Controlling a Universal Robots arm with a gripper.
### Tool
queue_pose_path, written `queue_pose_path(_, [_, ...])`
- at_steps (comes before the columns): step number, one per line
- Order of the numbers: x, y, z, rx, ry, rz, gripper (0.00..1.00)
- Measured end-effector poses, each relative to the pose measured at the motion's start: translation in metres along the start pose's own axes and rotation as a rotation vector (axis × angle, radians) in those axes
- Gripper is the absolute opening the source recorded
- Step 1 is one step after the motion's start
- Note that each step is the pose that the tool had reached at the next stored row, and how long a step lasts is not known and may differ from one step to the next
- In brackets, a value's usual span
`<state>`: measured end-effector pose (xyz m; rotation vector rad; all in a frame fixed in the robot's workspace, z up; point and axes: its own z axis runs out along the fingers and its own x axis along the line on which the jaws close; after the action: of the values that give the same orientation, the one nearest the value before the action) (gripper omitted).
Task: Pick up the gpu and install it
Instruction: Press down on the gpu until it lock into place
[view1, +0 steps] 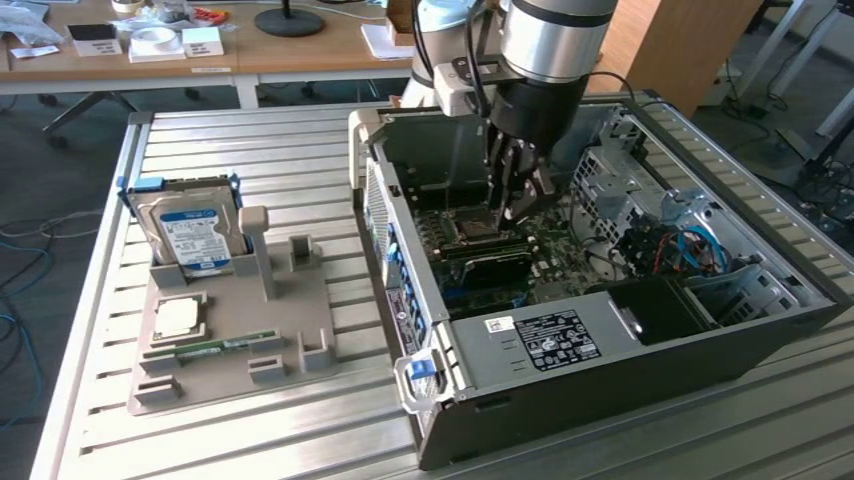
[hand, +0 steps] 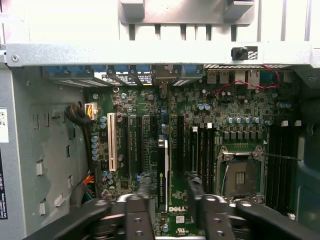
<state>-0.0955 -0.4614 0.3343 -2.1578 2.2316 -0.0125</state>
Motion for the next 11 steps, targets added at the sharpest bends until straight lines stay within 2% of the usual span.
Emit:
queue_pose_path(2, [0.0,0.0,0.0,-0.0001,0.0,0.0,0.33])
queue_pose_path(3, [0.0,0.0,0.0,0.0,0.0,0.0,0.33])
queue_pose_path(5, [0.0,0.0,0.0,0.0,0.0,0.0,0.21])
queue_pose_path(6, [0.0,0.0,0.0,0.0,0.0,0.0,0.21])
queue_pose_path(8, [0.0,0.0,0.0,0.0,0.0,0.0,0.11])
queue_pose_path(11, [0.0,0.0,0.0,-0.0001,0.0,0.0,0.11])
